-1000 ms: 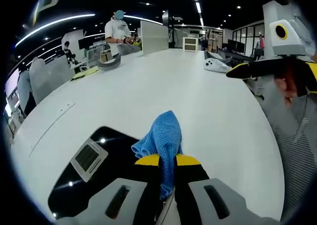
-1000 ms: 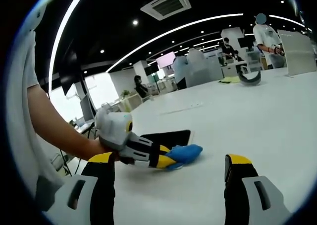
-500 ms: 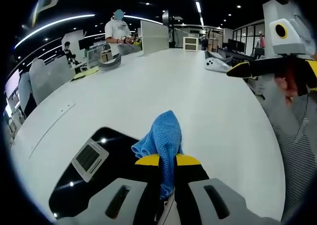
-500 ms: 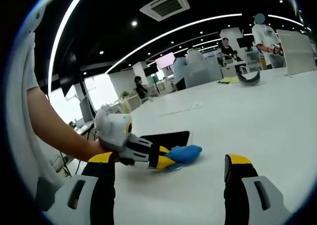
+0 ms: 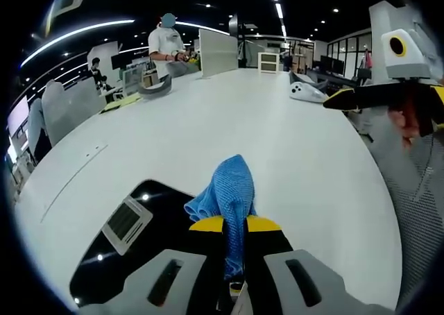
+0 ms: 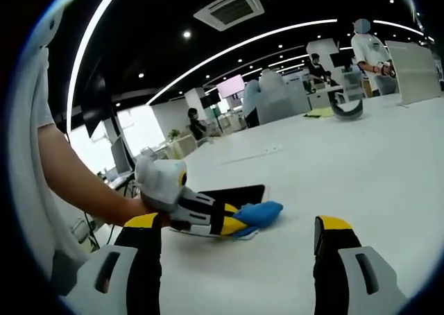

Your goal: Wipe the mirror surface with the cleaning cloth until all visible marks leave the cleaned area.

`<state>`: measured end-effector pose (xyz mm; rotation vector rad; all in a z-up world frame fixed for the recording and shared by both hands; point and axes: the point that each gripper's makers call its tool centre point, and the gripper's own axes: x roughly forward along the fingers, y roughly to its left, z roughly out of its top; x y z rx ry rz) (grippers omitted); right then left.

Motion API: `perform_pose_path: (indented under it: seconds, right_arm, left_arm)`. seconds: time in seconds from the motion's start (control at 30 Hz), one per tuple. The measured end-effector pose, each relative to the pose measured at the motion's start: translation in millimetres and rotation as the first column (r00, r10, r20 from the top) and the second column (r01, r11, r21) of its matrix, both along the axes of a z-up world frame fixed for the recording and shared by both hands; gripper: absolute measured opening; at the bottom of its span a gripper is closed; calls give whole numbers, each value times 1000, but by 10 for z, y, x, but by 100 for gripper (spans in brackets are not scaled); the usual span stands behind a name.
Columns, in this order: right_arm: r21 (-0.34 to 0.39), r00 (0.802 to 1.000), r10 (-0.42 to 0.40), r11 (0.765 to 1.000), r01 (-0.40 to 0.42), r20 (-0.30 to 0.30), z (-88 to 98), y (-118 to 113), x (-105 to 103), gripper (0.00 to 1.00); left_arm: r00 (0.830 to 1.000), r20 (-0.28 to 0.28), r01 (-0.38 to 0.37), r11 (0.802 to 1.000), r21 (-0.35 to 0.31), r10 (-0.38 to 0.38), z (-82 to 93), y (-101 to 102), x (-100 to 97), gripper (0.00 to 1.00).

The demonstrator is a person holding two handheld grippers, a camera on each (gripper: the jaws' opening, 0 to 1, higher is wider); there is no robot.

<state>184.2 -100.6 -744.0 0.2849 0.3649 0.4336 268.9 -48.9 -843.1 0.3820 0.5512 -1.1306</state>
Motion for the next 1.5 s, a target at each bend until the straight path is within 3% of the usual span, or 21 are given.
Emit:
perform_pose_path:
  seconds: [1.5]
  right_arm:
    - [7, 1000, -21, 1000, 21, -6, 33, -17, 25, 90]
  left_arm:
    - [999, 10, -44, 999, -20, 45, 9, 9, 356, 6]
